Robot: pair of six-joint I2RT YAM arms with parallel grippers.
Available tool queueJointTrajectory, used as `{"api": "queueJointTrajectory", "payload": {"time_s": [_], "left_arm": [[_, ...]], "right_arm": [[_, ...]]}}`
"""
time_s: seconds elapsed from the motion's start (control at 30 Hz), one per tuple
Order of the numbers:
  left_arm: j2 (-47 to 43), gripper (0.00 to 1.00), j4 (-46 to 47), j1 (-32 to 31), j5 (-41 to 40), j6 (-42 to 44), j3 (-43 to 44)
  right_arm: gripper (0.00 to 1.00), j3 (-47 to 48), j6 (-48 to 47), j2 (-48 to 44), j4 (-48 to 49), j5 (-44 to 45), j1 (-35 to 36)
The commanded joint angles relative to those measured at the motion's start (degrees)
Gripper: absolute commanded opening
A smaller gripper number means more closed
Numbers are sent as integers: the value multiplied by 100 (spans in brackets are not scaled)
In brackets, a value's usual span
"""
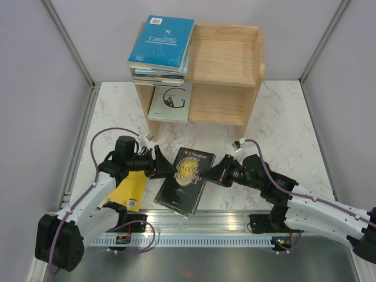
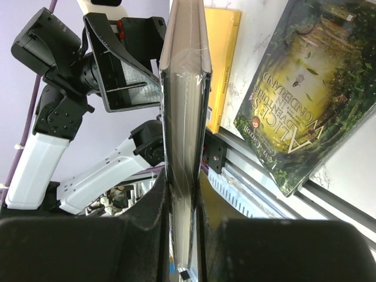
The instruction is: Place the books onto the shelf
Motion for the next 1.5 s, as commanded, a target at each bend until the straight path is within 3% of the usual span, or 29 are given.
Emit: {"api": "queueJointTrajectory", "payload": {"time_s": [0.0,0.07,0.13,0.23,0.3,0.37,0.47,0.5,0.57,0.6,0.7,0.73,0.77,0.8,0.9,1.07,1.2,1.47], "left_arm": [[43,70,519,27,275,-50,114],[-1,70,1423,27,1047,-620,-79],[-1,71,3347,36,1697,-1902,-544],[25,71,5112,27,2060,-3178,-914],[-10,67,5540,27,2148,-3618,-994],[-114,59,5429,36,2245,-3621,-950],[-299,37,4677,27,2228,-3314,-828],[-404,22,4411,36,2202,-2991,-714],[-484,6,3735,36,2158,-2716,-617],[-519,3,3584,27,2140,-2550,-555],[-616,2,3196,44,2000,-2356,-467],[-634,2,3039,44,1930,-2285,-423],[-634,2,2654,36,1859,-2180,-284],[-616,2,2537,44,1720,-2040,-221],[-581,2,2466,53,1491,-2126,-28],[-406,2,2518,106,1051,-2564,271],[-300,2,3212,115,674,-3250,228],[-159,2,3328,115,356,-3331,473]], "right_arm": [[0,395,214,-307,1172,-180,13],[0,263,267,-272,1348,-154,13],[0,149,328,-202,1672,-145,22],[0,-9,416,43,2102,-127,13],[0,8,408,158,2262,-136,13],[0,78,390,325,2359,-197,13],[0,183,294,492,2350,-276,-4],[0,201,276,501,2333,-268,4],[0,192,258,493,2271,-259,-22],[0,175,250,484,2202,-241,-31],[0,157,258,396,1948,-180,-75],[5,166,258,379,1885,-162,-92],[16,166,258,361,1850,-154,-101],[44,157,267,352,1806,-145,-101],[71,131,337,335,1779,-206,-101],[78,-18,530,264,1980,-215,4],[79,-142,689,299,2227,-48,285],[74,157,645,923,2579,181,892]]}}
